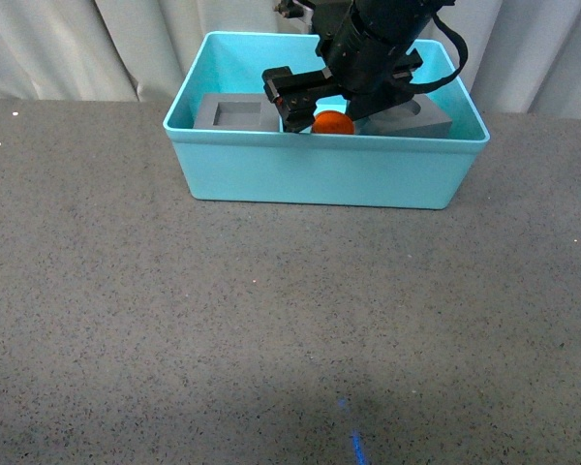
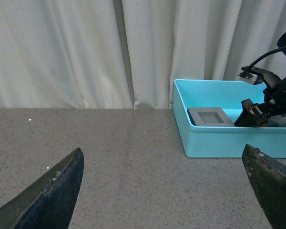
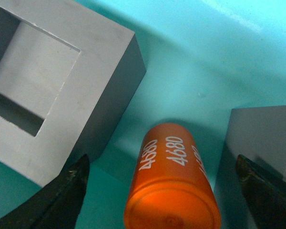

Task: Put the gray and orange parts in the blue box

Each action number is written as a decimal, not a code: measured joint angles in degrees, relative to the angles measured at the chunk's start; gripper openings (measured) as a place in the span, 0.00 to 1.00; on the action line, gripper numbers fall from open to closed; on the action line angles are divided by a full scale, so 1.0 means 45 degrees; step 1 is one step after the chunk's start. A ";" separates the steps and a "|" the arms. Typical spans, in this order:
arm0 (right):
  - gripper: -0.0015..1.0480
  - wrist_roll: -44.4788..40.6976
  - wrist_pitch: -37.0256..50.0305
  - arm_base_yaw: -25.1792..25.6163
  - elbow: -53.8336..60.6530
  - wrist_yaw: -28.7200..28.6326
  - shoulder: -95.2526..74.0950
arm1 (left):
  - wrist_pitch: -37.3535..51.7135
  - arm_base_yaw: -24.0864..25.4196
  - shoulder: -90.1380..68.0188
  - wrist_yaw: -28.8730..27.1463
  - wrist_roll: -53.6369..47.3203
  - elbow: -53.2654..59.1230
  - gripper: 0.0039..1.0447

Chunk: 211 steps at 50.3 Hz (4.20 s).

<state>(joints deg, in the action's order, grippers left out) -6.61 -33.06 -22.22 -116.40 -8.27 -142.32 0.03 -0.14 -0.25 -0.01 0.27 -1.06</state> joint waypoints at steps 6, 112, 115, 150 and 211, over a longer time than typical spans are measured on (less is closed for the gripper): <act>0.90 0.0646 0.0996 0.0049 0.1515 0.0000 0.1248 | 0.0000 0.0000 0.0000 0.0000 0.0000 0.0000 0.94; 0.01 0.1477 1.3299 0.4915 2.5811 0.1860 2.5626 | 0.0000 0.0000 0.0005 0.0000 0.0000 0.0000 0.94; 0.01 0.1477 1.2842 0.4915 2.5811 0.1860 2.6107 | 0.0000 0.0000 0.0005 0.0000 0.0000 0.0000 0.94; 0.01 0.1472 0.9753 0.4915 2.5811 0.1851 2.9274 | 0.0000 0.0000 0.0005 0.0005 0.0000 0.0000 0.94; 0.91 0.1467 0.7368 0.4915 2.5801 0.1817 3.1571 | 0.0000 0.0000 0.0010 0.0005 0.0000 0.0000 0.94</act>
<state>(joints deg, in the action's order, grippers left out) -0.01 0.10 -0.10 -0.30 -0.10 -0.25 0.03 -0.14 -0.21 0.01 0.27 -1.06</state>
